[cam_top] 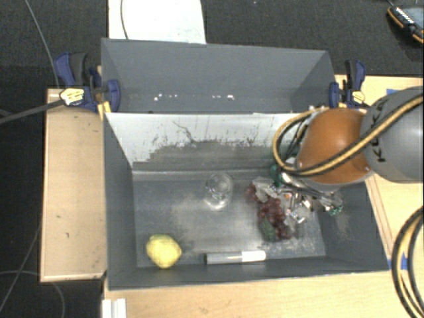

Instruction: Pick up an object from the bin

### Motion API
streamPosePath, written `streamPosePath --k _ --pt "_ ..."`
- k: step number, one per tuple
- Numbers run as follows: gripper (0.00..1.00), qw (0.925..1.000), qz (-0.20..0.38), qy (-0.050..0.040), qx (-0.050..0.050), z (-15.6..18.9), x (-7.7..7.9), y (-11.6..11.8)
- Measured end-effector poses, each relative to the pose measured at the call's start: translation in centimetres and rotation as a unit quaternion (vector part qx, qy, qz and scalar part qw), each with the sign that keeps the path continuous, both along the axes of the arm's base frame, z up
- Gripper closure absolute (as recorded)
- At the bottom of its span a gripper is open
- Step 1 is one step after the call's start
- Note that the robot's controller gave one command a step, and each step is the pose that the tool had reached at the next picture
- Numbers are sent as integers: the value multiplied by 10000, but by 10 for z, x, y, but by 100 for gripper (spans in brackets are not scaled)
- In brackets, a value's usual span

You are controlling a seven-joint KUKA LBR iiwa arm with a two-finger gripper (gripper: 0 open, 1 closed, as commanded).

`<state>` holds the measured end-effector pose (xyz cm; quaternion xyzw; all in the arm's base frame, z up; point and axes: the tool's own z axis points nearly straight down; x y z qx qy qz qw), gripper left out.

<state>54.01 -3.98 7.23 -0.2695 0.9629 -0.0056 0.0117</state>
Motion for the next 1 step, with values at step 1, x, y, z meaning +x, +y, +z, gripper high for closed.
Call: streamPosePath --k 1 --pt "100 9973 -725 118 38 1 15 7"
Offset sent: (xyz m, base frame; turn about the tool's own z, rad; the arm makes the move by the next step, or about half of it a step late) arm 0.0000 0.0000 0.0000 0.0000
